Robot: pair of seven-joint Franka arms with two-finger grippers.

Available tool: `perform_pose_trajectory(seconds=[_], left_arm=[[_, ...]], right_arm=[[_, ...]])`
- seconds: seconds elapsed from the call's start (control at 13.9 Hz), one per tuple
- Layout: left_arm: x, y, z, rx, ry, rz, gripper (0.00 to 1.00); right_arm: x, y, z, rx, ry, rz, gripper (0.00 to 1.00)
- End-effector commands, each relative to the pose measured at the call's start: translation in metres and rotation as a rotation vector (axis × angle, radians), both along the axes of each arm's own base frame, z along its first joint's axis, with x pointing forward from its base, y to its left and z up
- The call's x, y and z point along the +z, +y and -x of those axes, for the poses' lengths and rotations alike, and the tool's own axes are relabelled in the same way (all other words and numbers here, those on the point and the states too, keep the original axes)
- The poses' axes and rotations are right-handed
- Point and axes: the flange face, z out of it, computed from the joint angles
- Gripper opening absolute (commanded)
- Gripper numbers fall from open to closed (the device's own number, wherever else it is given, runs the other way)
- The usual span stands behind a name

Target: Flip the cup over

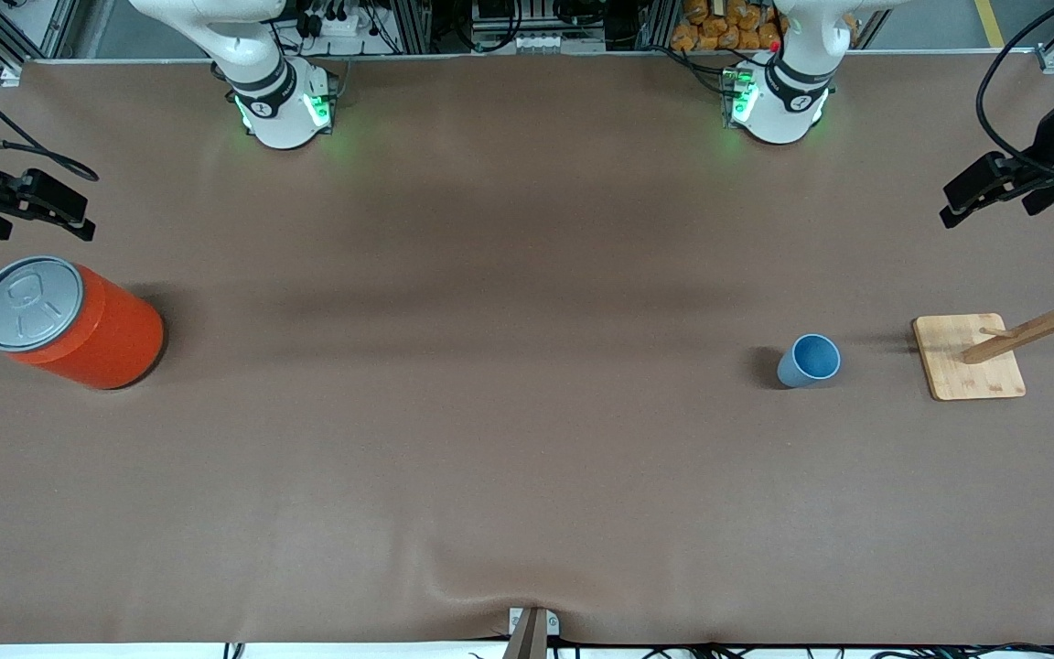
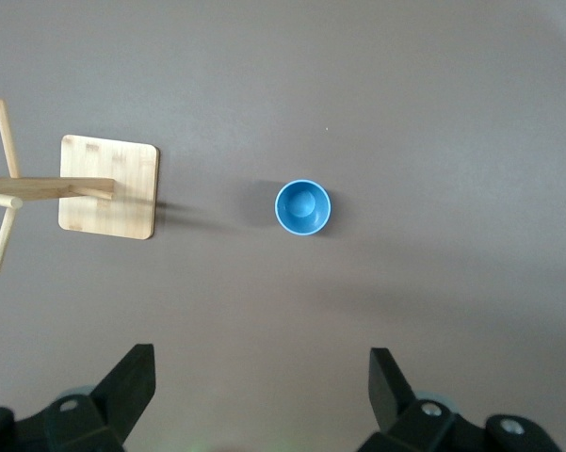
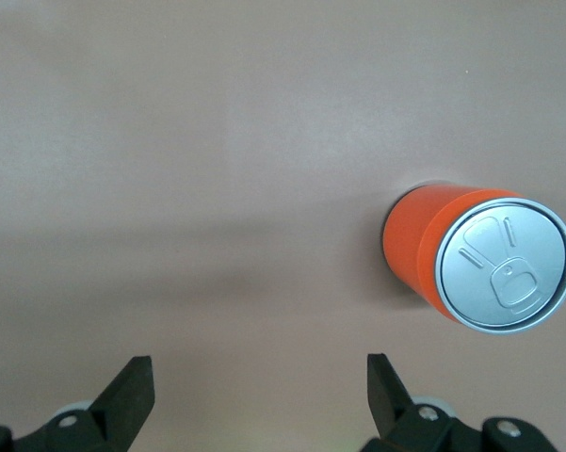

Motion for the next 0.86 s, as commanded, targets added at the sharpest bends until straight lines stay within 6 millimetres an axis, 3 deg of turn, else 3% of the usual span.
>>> perform_pose_trajectory(seconds=[0.0, 0.79], left_arm=[[0.007, 0.003, 0.007, -0.023, 0.002, 0.013, 1.00], [0.022, 0.000, 0.008, -0.080, -0.002, 0.000, 1.00]], right_arm=[[0.006, -0.003, 0.003, 0.008, -0.001, -0.020, 1.00], [0.006, -0.005, 0.003, 0.003, -0.001, -0.020, 1.00]])
